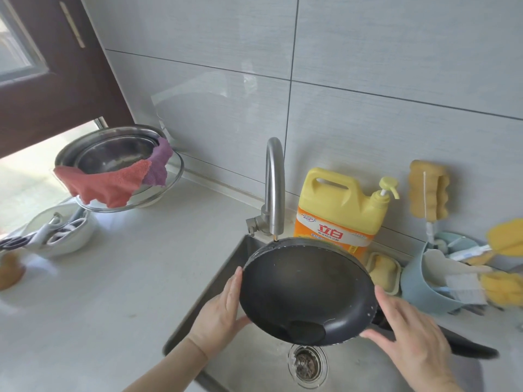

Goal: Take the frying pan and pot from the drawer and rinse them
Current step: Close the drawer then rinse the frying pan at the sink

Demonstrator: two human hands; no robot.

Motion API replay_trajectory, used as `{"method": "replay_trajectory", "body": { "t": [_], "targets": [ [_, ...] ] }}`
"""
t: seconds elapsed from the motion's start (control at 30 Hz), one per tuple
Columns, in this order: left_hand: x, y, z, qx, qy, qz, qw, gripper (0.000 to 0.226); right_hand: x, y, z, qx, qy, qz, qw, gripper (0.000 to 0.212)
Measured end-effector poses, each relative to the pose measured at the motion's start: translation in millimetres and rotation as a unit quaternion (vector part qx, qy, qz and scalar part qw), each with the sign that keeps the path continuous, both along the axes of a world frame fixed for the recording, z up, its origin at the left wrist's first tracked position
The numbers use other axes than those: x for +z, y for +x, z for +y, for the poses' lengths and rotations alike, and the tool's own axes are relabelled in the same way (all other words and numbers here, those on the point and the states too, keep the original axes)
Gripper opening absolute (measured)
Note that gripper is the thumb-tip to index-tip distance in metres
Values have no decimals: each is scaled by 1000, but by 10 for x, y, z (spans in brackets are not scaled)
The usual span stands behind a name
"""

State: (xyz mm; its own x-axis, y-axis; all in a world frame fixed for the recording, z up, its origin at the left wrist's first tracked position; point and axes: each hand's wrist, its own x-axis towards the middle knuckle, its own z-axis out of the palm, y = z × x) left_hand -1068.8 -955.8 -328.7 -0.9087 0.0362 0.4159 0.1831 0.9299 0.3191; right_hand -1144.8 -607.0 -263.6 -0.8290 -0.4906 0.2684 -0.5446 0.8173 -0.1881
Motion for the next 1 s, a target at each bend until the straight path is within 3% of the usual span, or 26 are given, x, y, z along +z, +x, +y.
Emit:
{"method": "replay_trajectory", "body": {
  "t": [0.23, 0.43, 0.67, 0.87, 1.0],
  "targets": [
    [-15, 276, -306, 51, -7, 26, 998, 92, -69, -38, -355, 50, 2, 37, 998, 92],
    [59, 497, -573, 78, 28, -13, 996, 97, -90, -122, -660, 90, -5, 35, 995, 131],
    [107, 563, -665, 104, 32, -22, 994, 97, -49, -190, -797, 106, -8, 72, 992, 130],
    [69, 397, -509, 91, 28, -33, 995, 97, 22, -141, -497, 65, -14, 42, 997, 134],
    [85, 247, -269, 54, 9, -48, 997, 95, 91, -20, -222, 41, -12, 24, 999, 113]
  ]
}}
